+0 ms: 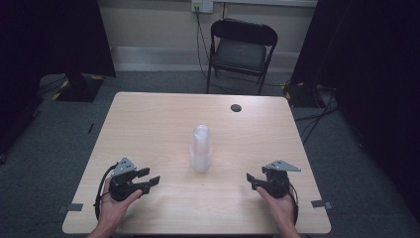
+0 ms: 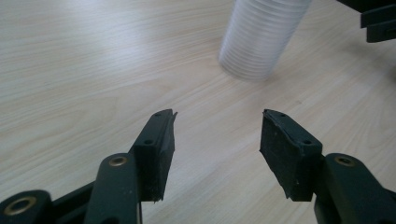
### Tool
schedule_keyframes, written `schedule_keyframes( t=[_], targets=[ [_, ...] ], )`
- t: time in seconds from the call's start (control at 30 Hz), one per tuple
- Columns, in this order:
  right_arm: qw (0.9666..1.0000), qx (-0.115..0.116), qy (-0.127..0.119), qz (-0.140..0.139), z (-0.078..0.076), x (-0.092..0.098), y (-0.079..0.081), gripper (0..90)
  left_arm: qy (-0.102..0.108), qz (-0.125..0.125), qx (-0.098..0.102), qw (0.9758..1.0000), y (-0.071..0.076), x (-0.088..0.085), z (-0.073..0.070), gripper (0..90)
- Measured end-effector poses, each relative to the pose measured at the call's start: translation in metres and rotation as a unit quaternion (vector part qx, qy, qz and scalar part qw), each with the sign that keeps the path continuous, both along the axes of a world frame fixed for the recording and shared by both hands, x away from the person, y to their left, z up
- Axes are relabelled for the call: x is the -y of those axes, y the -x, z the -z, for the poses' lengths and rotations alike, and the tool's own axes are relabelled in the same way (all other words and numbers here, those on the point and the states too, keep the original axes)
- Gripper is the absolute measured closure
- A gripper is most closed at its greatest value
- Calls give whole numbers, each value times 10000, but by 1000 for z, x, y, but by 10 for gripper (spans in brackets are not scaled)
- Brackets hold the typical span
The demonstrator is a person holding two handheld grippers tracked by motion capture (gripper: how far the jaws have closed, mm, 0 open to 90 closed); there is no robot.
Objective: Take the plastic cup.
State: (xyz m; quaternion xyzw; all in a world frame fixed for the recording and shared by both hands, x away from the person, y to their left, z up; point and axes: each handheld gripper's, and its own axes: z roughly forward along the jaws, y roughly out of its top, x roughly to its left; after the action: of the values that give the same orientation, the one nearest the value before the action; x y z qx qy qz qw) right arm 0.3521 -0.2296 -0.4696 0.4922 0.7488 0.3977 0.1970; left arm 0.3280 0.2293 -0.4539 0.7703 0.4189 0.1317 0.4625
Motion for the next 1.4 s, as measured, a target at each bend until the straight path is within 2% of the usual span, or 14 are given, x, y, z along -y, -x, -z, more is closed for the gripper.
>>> schedule_keyframes(
  t=[0.03, 0.1, 0.17, 0.27, 0.4, 0.5, 0.67, 0.8, 0.9, 1.0, 1.27, 1.4],
  targets=[
    [10000, -26, -10, -22, -1, 1, 0, 291, -16, -46, -27, 10000, 0, 0, 0, 425],
    [10000, -26, -64, -36, -2, 2, -1, 289, 83, -65, -221, 9997, -2, -2, 1, 305],
    [9999, -57, -97, -87, -3, 2, -1, 290, 107, -111, -267, 9995, -3, -4, 1, 311],
    [9998, -48, -88, -197, -5, 0, -1, 291, 187, -172, -412, 9988, -6, -7, 2, 268],
    [9993, 33, -110, -360, -8, -5, -1, 308, 226, -255, -442, 9984, -8, -9, 3, 225],
    [9986, 154, -191, -478, -12, -9, 1, 308, 162, -252, -380, 9988, -6, -9, 2, 190],
    [9968, 288, -232, -707, -17, -17, 7, 311, 222, -180, -269, 9992, -1, -11, -1, 179],
    [9954, 217, -378, -857, -19, -23, 12, 332, 185, -186, -170, 9995, 1, -11, -2, 179],
    [9941, 223, -508, -929, -24, -27, 13, 328, 123, -176, -177, 9996, 0, -9, -2, 197],
    [9933, 267, -534, -985, -28, -30, 12, 329, 83, -168, -186, 9997, -1, -8, -1, 200],
    [9931, 400, -384, -1033, -41, -42, 3, 312, 17, -111, -196, 9997, 1, -6, -1, 208],
    [9922, 365, -478, -1095, -46, -45, -1, 312, -9, -120, -224, 9997, 0, -6, -1, 211]
  ],
)
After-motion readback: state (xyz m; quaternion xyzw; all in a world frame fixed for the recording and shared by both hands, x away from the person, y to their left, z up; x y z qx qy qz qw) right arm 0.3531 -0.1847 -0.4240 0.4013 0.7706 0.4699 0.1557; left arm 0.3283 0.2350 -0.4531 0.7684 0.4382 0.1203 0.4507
